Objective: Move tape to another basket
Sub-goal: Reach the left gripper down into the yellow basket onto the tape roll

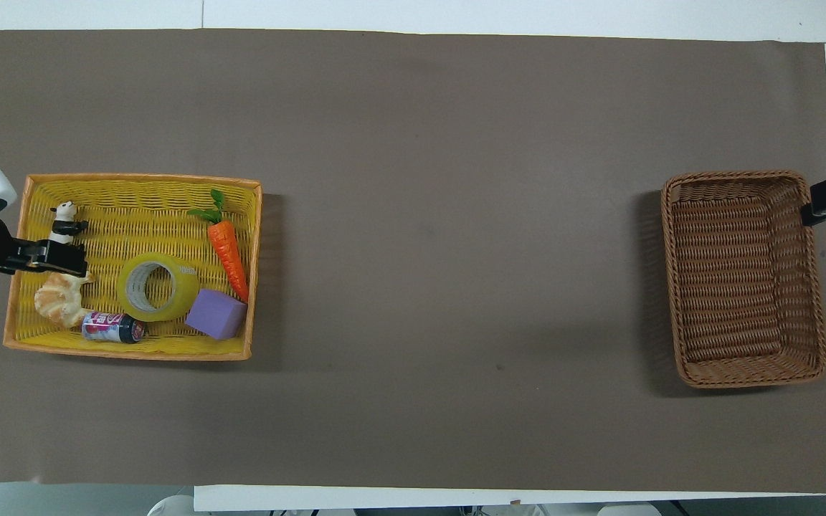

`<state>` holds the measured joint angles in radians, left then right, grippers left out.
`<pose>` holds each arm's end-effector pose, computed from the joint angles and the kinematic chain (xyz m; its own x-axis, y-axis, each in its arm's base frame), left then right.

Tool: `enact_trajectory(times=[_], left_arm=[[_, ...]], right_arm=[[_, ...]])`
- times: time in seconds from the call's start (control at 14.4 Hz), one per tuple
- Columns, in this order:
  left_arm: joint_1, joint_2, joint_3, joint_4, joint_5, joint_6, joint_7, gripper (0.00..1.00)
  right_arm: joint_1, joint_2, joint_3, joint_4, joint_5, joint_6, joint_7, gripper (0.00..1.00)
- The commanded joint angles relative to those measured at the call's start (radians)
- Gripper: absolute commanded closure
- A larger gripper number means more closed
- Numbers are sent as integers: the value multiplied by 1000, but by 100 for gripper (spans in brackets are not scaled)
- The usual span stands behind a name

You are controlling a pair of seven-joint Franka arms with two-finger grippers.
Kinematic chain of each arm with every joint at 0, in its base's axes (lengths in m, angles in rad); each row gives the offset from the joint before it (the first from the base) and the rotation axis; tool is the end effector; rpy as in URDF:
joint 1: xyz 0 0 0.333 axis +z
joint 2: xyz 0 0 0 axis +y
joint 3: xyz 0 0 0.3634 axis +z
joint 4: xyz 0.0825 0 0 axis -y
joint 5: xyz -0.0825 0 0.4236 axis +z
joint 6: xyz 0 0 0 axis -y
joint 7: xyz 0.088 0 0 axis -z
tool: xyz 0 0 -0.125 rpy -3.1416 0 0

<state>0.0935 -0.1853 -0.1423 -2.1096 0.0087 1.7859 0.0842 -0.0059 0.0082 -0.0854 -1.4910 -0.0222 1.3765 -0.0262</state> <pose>0.5096 -0.0271 0.4992 0.9815 -0.1279 -0.1422 -0.1324 -0.9909 -0.0224 0.5715 -0.0552 0.6735 0.9900 -0.0687 -0.1229 -0.0668 -0.9976 0.0196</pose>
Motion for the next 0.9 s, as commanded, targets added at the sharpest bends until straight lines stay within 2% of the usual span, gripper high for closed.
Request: enact_trajectory(times=[0.0, 0.49, 0.7, 0.83], left_arm=[[-32, -80, 6, -197, 16, 148, -64, 0], [-32, 13, 6, -286, 16, 335, -136, 1], [-34, 55, 6, -288, 16, 400, -184, 13], [-34, 66, 6, -294, 16, 403, -184, 16]], right_arm=[[-8, -19, 4, -20, 15, -4, -21, 1], [-8, -19, 4, -20, 15, -4, -21, 1], [-8, -19, 4, -20, 15, -4, -21, 1], [-8, -19, 4, -20, 15, -4, -21, 1]])
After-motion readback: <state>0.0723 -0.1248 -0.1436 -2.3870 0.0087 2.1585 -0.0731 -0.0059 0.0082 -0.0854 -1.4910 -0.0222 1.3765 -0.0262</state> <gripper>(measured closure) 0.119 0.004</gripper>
